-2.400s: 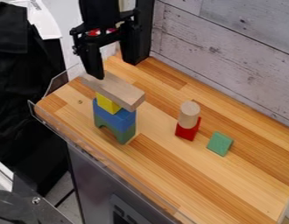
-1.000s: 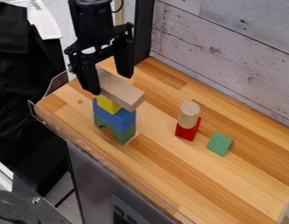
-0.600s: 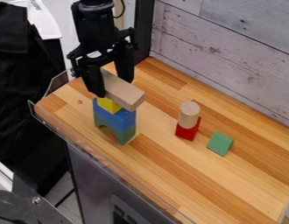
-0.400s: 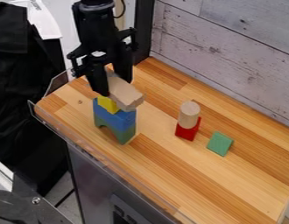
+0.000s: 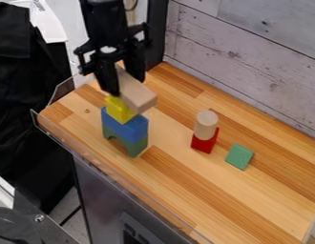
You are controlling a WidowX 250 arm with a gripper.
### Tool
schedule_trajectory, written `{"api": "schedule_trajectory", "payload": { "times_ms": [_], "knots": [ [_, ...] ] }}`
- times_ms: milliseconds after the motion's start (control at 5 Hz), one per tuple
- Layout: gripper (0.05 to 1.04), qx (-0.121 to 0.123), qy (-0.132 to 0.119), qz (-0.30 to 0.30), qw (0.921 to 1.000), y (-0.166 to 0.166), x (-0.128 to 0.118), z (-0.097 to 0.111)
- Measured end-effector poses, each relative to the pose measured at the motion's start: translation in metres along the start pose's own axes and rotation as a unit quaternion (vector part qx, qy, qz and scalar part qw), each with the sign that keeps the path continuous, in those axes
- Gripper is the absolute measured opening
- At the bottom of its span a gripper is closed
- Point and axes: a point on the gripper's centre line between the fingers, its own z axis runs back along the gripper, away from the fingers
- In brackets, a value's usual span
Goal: Remove rectangle in the yellow cube
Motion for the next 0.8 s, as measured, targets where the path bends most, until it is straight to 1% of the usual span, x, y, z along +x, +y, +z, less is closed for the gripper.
{"api": "schedule_trajectory", "payload": {
  "times_ms": [200,400,600,800],
  "knots": [
    [0.552,-0.026,-0.009,-0.005,0.9996,-0.014,0.003,0.013],
    [0.552,-0.015,-0.006,-0.012,0.9998,-0.036,0.01,0.002],
    [0.552,0.0,-0.008,-0.042,0.9991,-0.059,0.009,-0.008],
    [0.552,0.009,-0.006,-0.054,0.9985,-0.072,0.009,-0.022]
  ]
}}
